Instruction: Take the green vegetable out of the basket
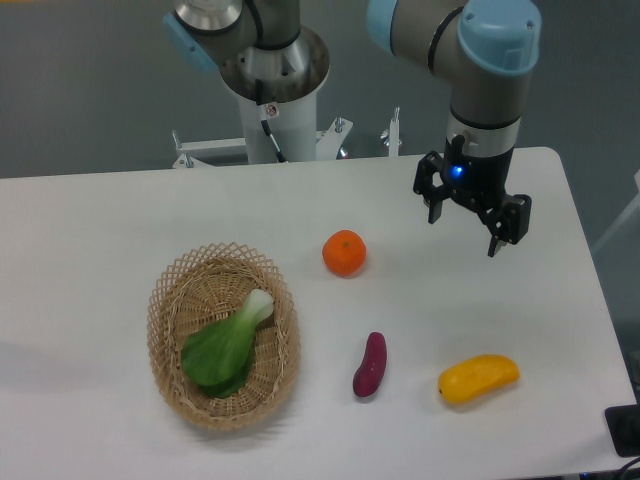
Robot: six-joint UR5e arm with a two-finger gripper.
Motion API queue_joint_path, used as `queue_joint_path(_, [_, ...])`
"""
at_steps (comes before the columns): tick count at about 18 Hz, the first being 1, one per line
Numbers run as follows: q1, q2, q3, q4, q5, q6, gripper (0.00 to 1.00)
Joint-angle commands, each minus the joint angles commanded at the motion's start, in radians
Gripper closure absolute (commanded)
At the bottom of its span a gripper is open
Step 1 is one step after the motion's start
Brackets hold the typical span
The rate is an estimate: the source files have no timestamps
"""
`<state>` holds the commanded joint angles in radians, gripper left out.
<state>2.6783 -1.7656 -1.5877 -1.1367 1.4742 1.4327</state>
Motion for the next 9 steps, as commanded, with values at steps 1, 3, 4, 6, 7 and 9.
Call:
queue_joint_path(1, [0.0,0.0,-0.002,0.002,0.002,0.0,0.0])
queue_joint_path(3, [0.0,0.002,-0.005,0.0,0.0,0.0,0.0])
queue_joint_path(4, [0.002,0.0,-0.003,-0.002,-0.003,0.0,0.0])
queue_joint_path(6, [0.005,0.0,-0.02,0.0,-0.031,-0.018,0.0])
queue_joint_path(7, [0.005,0.002,-0.028,0.002,-0.041,-0.046,0.0])
queue_joint_path(9, [0.003,0.002,-0.028,0.002,-0.061,-0.087,0.0])
